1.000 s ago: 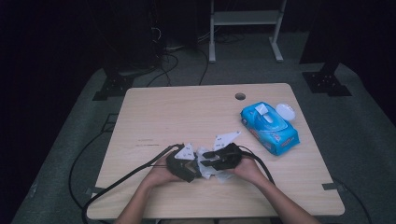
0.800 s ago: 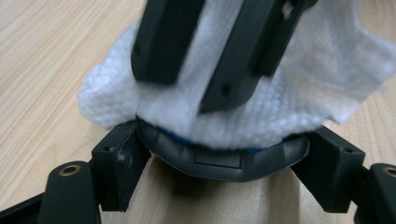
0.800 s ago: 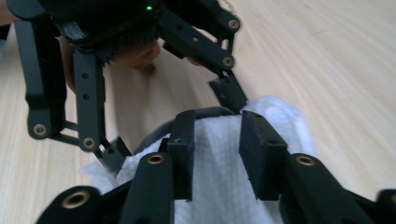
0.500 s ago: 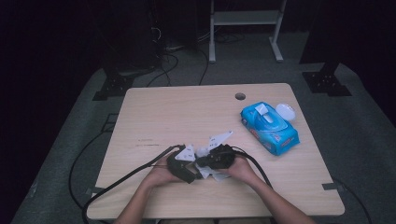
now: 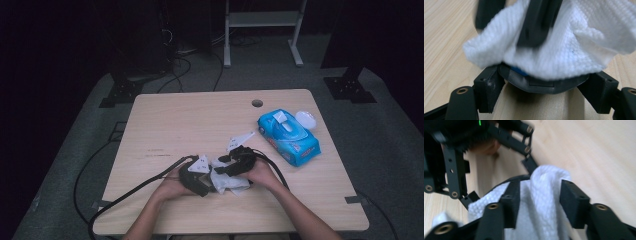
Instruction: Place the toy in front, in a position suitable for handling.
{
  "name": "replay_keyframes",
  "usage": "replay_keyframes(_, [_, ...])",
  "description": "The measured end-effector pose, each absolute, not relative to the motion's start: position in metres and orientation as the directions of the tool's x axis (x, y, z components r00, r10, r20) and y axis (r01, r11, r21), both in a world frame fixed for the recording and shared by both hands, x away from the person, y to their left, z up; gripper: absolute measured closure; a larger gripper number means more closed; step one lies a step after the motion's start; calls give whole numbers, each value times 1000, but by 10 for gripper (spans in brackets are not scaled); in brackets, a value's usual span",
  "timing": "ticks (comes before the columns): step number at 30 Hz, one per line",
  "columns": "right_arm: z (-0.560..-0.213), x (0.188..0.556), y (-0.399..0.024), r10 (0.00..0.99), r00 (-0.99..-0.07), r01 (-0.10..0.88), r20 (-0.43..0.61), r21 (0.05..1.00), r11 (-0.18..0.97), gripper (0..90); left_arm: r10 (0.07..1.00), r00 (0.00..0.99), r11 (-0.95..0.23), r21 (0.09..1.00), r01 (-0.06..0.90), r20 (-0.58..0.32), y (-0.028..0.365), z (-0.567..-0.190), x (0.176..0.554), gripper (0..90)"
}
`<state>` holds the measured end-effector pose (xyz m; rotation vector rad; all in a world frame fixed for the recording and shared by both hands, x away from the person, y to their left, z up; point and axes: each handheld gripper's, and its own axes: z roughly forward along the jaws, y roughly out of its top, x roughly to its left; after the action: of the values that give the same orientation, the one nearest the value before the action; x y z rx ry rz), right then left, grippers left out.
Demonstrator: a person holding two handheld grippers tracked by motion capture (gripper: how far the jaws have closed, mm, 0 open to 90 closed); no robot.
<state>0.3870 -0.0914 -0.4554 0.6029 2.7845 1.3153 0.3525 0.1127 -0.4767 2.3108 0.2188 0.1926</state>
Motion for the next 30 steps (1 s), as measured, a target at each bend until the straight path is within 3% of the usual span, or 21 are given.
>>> replay_keyframes(1, [-457,387,-90,329,-930,332,162,751,570,634,217,974,-673,733,98,70,113,-477,353,240])
replay_keyframes(5, [-455,377,-87,323,-944,248,61,778,577,801,218,974,-673,733,99,69,113,-477,352,240])
replay_keyframes(8, [-448,367,-88,281,-959,182,17,801,571,858,219,973,-673,733,102,67,113,-477,352,240])
replay_keyframes(13, [-447,353,-91,229,-971,100,-65,760,642,853,222,973,-673,733,102,68,113,-477,352,240])
replay_keyframes(16, [-446,350,-101,194,-981,110,-14,782,614,710,222,973,-673,733,103,67,113,-477,352,240])
replay_keyframes(19, [-450,346,-98,163,-985,65,-49,780,623,643,227,972,-670,734,111,61,113,-477,352,240])
replay_keyframes(22, [-452,340,-94,147,-980,-9,-132,774,633,660,224,972,-678,727,106,67,114,-476,352,241])
replay_keyframes(23, [-455,337,-97,149,-973,-43,-177,771,636,736,229,971,-671,734,110,64,113,-477,352,241])
replay_keyframes(27, [-460,329,-105,169,-953,-90,-253,766,637,794,226,972,-671,734,105,68,110,-477,352,241])
replay_keyframes(30, [-462,326,-105,211,-943,-68,-255,772,631,838,221,972,-674,732,96,76,109,-477,353,235])
